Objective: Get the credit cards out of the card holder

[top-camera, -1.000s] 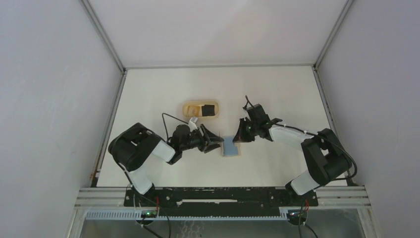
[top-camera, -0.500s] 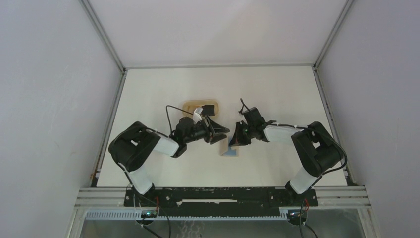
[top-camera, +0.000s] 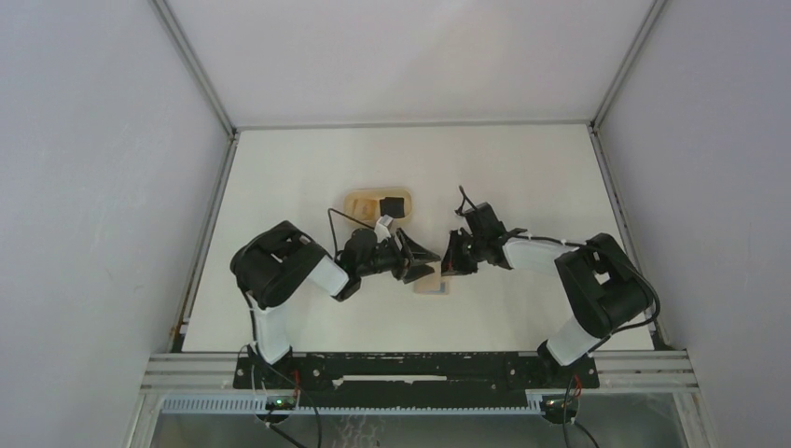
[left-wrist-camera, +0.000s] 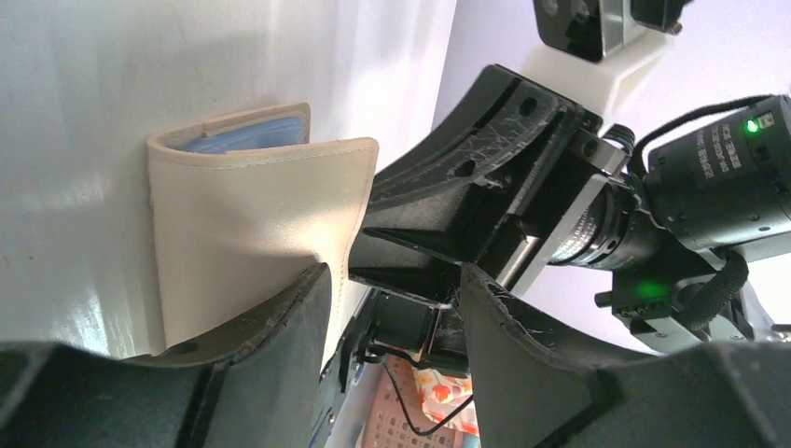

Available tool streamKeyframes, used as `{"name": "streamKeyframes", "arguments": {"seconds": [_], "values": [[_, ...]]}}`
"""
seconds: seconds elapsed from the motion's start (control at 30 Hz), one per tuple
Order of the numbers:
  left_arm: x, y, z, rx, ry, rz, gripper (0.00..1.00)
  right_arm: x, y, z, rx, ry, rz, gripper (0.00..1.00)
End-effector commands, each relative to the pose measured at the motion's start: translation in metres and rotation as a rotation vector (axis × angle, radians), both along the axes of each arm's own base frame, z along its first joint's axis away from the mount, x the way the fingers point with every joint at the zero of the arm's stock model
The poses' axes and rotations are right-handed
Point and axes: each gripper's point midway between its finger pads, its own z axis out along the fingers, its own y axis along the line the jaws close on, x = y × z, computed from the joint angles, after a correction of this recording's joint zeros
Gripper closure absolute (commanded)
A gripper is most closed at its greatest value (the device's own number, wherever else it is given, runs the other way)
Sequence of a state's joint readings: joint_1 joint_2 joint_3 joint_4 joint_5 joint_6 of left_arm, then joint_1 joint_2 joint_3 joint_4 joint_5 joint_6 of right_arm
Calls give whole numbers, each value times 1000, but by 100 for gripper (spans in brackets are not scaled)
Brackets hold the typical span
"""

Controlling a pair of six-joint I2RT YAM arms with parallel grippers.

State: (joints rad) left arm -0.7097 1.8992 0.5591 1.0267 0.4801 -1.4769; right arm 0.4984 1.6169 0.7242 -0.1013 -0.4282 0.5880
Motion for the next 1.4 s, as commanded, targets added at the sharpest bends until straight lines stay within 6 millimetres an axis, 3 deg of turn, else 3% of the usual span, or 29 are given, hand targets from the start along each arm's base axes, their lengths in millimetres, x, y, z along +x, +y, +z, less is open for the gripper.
{"name": "streamKeyframes", "arguments": {"seconds": [0.0,0.17,0.37,0.73,1.13,1.37], "values": [[2,-3,-11,16,33,13,42,-1,-22,8,-67,-32,-25,100],[2,-1,-23,68,57,18,42,5,-33,25,-91,-87,-50,100],[1,3,-37,113,99,33,42,6,-11,37,-3,-90,-31,100],[2,17,-45,160,125,75,43,9,12,23,29,-68,-27,100],[0,20,-47,151,145,80,42,29,20,24,32,-112,-88,100],[-2,21,-47,144,144,81,42,25,21,6,-18,-96,-76,100]]}}
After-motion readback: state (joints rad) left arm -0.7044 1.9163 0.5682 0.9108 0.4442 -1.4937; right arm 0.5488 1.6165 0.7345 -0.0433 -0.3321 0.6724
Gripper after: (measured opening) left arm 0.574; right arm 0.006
